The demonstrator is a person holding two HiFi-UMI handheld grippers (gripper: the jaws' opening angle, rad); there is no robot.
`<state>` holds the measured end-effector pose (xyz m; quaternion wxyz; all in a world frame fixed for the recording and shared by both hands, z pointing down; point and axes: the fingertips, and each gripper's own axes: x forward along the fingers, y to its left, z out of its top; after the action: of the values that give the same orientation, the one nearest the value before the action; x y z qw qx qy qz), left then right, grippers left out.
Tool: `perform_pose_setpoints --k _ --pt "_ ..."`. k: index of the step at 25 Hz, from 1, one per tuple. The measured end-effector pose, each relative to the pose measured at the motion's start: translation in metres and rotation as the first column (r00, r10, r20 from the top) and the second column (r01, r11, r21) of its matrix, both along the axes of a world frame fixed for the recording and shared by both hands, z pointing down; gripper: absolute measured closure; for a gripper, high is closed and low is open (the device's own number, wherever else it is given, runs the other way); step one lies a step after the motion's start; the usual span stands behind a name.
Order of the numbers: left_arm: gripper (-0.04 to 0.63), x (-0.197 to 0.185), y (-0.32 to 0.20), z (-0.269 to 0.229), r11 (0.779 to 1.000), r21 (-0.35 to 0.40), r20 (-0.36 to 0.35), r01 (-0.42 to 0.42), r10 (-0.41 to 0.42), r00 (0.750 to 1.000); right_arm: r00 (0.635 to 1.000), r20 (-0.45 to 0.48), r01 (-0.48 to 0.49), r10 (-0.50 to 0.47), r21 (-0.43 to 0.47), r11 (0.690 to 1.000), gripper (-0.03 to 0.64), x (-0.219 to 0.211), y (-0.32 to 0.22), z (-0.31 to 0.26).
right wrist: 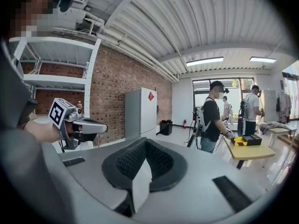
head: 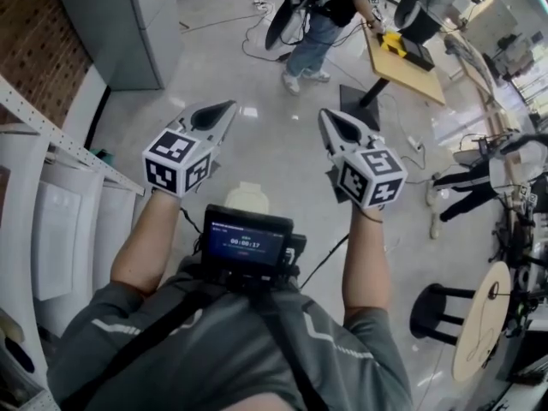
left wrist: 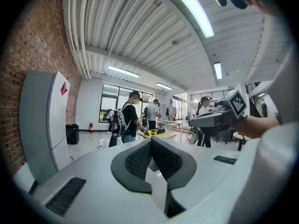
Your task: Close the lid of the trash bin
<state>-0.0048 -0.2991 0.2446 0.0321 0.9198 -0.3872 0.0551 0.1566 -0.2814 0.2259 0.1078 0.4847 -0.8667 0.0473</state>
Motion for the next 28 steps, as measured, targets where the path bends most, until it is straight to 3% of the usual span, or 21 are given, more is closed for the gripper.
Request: perform_pose_setpoints --k 15,28 --pt "0.589 0.002 0.01 -0.018 0.998 0.045 -0.007 -0.034 0.035 0.999 0.988 0.15 -0.041 0.02 0.133 0.99 0.607 -0.029 0.007 -0.041" --pt "0.589 0.01 0.017 -0.014 0.997 0.047 -0.005 -0.056 0.056 0.998 0.982 0.179 -0.076 0.054 0.117 0.99 0.607 -0.027 0.008 -0.03"
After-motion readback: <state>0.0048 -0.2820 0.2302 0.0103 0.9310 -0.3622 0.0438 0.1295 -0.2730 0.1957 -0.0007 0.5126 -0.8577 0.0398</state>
